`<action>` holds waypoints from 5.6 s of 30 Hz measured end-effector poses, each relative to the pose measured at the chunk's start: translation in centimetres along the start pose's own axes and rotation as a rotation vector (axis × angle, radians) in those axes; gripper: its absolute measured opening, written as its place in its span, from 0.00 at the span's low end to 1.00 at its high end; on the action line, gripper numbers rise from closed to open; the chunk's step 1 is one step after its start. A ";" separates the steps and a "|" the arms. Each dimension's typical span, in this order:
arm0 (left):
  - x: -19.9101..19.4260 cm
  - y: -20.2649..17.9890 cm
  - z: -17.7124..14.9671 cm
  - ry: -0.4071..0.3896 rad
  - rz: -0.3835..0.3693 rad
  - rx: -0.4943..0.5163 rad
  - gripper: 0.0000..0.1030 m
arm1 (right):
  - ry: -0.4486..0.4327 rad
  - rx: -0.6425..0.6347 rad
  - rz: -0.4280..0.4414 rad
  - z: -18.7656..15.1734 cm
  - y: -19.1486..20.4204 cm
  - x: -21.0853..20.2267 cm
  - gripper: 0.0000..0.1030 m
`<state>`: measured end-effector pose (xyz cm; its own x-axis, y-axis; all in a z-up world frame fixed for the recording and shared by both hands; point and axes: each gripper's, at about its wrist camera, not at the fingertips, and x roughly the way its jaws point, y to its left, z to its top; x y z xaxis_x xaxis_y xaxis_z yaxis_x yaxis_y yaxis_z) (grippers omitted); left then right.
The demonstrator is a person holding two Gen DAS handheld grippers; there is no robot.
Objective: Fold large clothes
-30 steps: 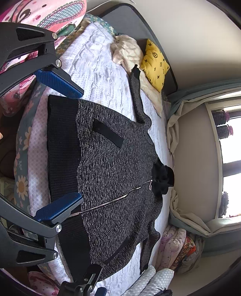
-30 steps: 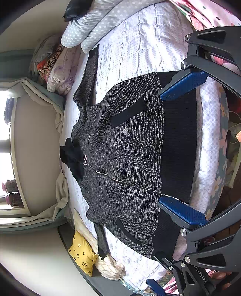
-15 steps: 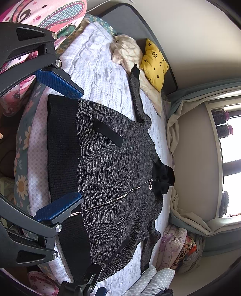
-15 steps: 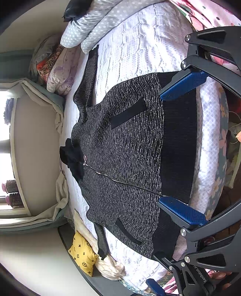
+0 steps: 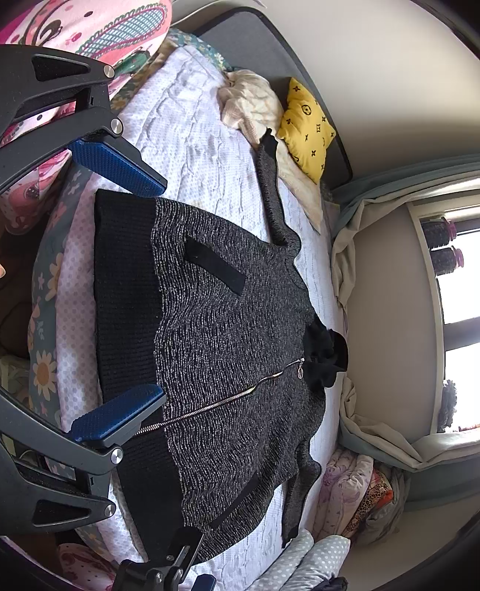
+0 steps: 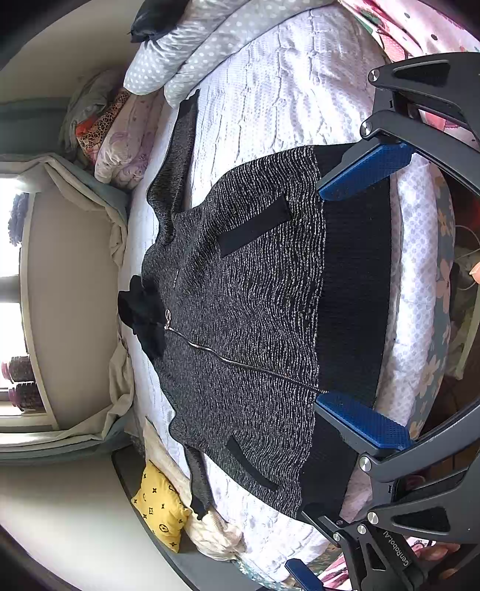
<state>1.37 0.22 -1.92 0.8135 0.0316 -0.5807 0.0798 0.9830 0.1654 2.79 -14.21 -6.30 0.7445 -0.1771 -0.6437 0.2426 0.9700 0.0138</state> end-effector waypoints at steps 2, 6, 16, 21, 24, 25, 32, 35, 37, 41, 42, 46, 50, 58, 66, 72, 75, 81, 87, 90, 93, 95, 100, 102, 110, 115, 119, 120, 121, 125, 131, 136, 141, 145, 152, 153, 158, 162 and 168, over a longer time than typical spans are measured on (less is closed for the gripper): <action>0.0 0.0 0.0 0.001 0.000 0.002 1.00 | 0.002 0.003 0.000 0.0 -0.1 0.0 1.00; 0.1 -0.1 0.0 0.003 0.000 0.004 1.00 | 0.006 0.005 0.001 0.0 -0.2 0.0 1.00; 0.5 0.3 0.2 0.036 0.007 -0.005 1.00 | 0.042 0.012 0.018 0.1 -0.3 0.4 1.00; 1.6 1.0 0.8 0.094 0.013 -0.026 1.00 | 0.075 0.011 0.045 1.0 -0.4 0.6 1.00; 2.0 1.9 1.5 0.118 0.005 -0.054 1.00 | 0.112 0.002 0.067 2.0 -0.4 1.0 1.00; 2.1 2.3 1.8 0.126 0.005 -0.064 1.00 | 0.121 0.000 0.075 2.4 -0.4 1.2 1.00; 3.3 5.7 5.7 0.134 0.021 -0.135 1.00 | 0.152 -0.023 0.101 7.4 -1.0 2.9 1.00; 4.1 7.0 7.5 0.134 0.047 -0.150 1.00 | 0.161 -0.030 0.109 9.7 -1.1 4.2 1.00; 4.7 8.0 8.7 0.130 0.060 -0.163 1.00 | 0.170 -0.031 0.122 11.1 -1.1 5.0 1.00; 6.1 9.4 11.0 0.126 0.083 -0.180 1.00 | 0.146 -0.058 0.141 14.3 -0.5 6.5 1.00; 6.4 9.6 11.4 0.129 0.080 -0.183 1.00 | 0.140 -0.066 0.143 15.0 -0.3 6.9 1.00; 8.5 11.3 13.2 0.160 0.077 -0.218 1.00 | 0.102 -0.106 0.153 18.0 0.3 8.5 1.00; 10.7 13.0 14.5 0.191 0.086 -0.250 1.00 | 0.060 -0.133 0.132 19.5 0.2 10.8 1.00; 17.6 18.8 16.3 0.300 0.040 -0.377 1.00 | 0.147 -0.166 0.114 17.6 -0.9 15.2 1.00; 26.1 27.5 16.2 0.377 -0.126 -0.692 0.92 | 0.159 -0.155 0.126 17.9 -1.6 16.4 1.00; 30.1 32.5 15.3 0.308 -0.185 -0.938 0.88 | 0.184 -0.155 0.127 17.9 -1.1 17.7 1.00; 32.0 33.9 14.7 0.309 -0.156 -1.008 0.88 | 0.197 -0.171 0.133 17.7 -0.5 18.2 1.00; 36.1 36.0 13.4 0.300 -0.113 -1.119 0.84 | 0.213 -0.204 0.136 17.1 0.3 18.8 1.00; 39.5 37.0 13.0 0.298 -0.114 -1.142 0.55 | 0.238 -0.201 0.124 16.8 0.1 19.9 1.00; 40.5 37.9 12.9 0.267 -0.080 -1.173 0.55 | 0.251 -0.197 0.117 16.8 0.0 20.7 1.00; 41.3 38.7 12.6 0.244 -0.062 -1.209 0.53 | 0.268 -0.196 0.111 16.8 -0.1 21.5 1.00; 41.8 39.2 12.7 0.228 -0.045 -1.216 0.50 | 0.278 -0.197 0.108 16.8 -0.1 22.0 1.00; 42.7 39.8 12.3 0.216 -0.026 -1.210 0.11 | 0.299 -0.194 0.110 16.6 -0.1 22.8 1.00; 42.5 39.7 12.6 0.207 -0.022 -1.190 0.11 | 0.308 -0.197 0.111 16.4 0.0 23.1 1.00; 38.4 36.4 18.2 0.105 -0.023 -0.971 0.11 | 0.283 -0.189 0.114 16.9 0.1 22.5 1.00; 35.2 31.2 22.9 0.049 -0.071 -0.818 0.11 | 0.264 -0.157 0.132 17.5 -0.5 21.4 1.00; 31.6 23.6 26.8 0.013 -0.129 -0.646 0.11 | 0.236 -0.131 0.122 18.3 -1.2 20.7 1.00; 31.8 22.0 27.7 0.018 -0.145 -0.619 0.11 | 0.231 -0.124 0.119 18.4 -1.5 20.6 1.00; 31.4 19.8 28.3 0.026 -0.170 -0.585 0.11 | 0.228 -0.116 0.116 18.5 -1.7 20.6 1.00; 30.5 11.1 29.3 0.086 -0.293 -0.474 0.11 | 0.217 -0.096 0.111 19.0 -2.3 20.4 1.00; 31.1 1.4 27.3 0.202 -0.444 -0.391 0.11 | 0.207 -0.069 0.109 19.5 -3.1 20.2 1.00; 31.9 -4.6 23.5 0.306 -0.472 -0.311 0.11 | 0.210 -0.045 0.106 19.5 -3.7 20.2 1.00; 31.2 -7.6 20.7 0.380 -0.462 -0.214 0.18 | 0.227 -0.020 0.127 19.4 -4.2 20.2 1.00; 29.7 -8.1 19.4 0.405 -0.477 -0.162 0.29 | 0.249 0.005 0.137 19.2 -4.6 20.6 1.00; 26.8 -5.9 16.9 0.440 -0.448 -0.150 0.66 | 0.309 0.022 0.144 18.4 -4.6 22.2 1.00; 26.4 -5.3 16.5 0.440 -0.433 -0.149 0.68 | 0.327 0.027 0.154 18.2 -4.5 22.6 1.00; 25.5 -2.4 14.6 0.449 -0.338 -0.128 0.73 | 0.446 0.070 0.217 16.6 -4.1 24.7 1.00; 25.6 -1.6 13.5 0.427 -0.232 -0.074 0.75 | 0.484 0.045 0.160 15.1 -3.6 25.8 1.00; 24.4 -1.9 14.2 0.370 -0.188 -0.017 0.84 | 0.518 -0.018 0.120 13.5 -2.7 26.5 1.00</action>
<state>29.21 -3.46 -5.10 0.5239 -0.0888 -0.8472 0.1954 0.9806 0.0181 30.26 -23.72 -13.01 0.3605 0.0361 -0.9321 0.1605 0.9820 0.1001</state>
